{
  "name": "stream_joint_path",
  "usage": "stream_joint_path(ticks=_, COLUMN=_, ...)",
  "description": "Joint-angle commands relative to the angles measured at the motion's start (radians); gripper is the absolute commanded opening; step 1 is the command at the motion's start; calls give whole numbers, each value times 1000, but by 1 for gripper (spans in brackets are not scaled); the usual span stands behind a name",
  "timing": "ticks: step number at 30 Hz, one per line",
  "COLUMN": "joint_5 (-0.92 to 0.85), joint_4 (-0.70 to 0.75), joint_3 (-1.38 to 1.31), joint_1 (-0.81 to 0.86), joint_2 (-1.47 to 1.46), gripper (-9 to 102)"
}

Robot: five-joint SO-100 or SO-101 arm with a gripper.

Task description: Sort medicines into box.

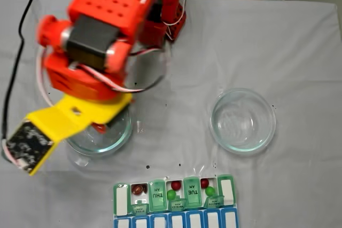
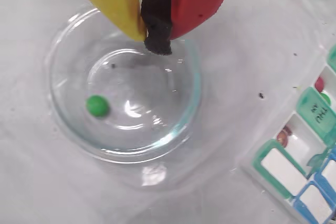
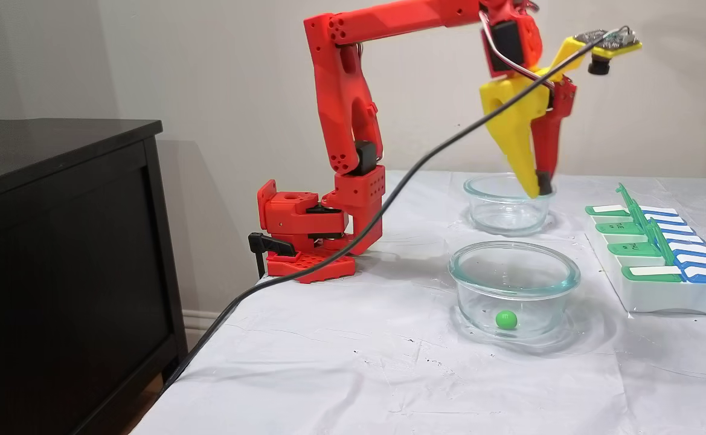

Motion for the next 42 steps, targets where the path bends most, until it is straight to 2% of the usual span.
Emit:
stream_joint_path(ticks=1, joint_5=-193, joint_4=29, joint_3=-97, joint_1=87, joint_2=-43, gripper=3)
stream_joint_path(ticks=6, joint_5=-252, joint_4=43, joint_3=-92, joint_1=130, joint_2=-143, gripper=9)
stream_joint_path(ticks=17, joint_5=-202, joint_4=-124, joint_3=54, joint_1=100, joint_2=-204, gripper=20)
stream_joint_path(ticks=31, joint_5=-221, joint_4=-304, joint_3=144, joint_1=101, joint_2=-264, gripper=21)
stream_joint_path(ticks=42, joint_5=-291, joint_4=-310, joint_3=127, joint_1=138, joint_2=-291, gripper=21)
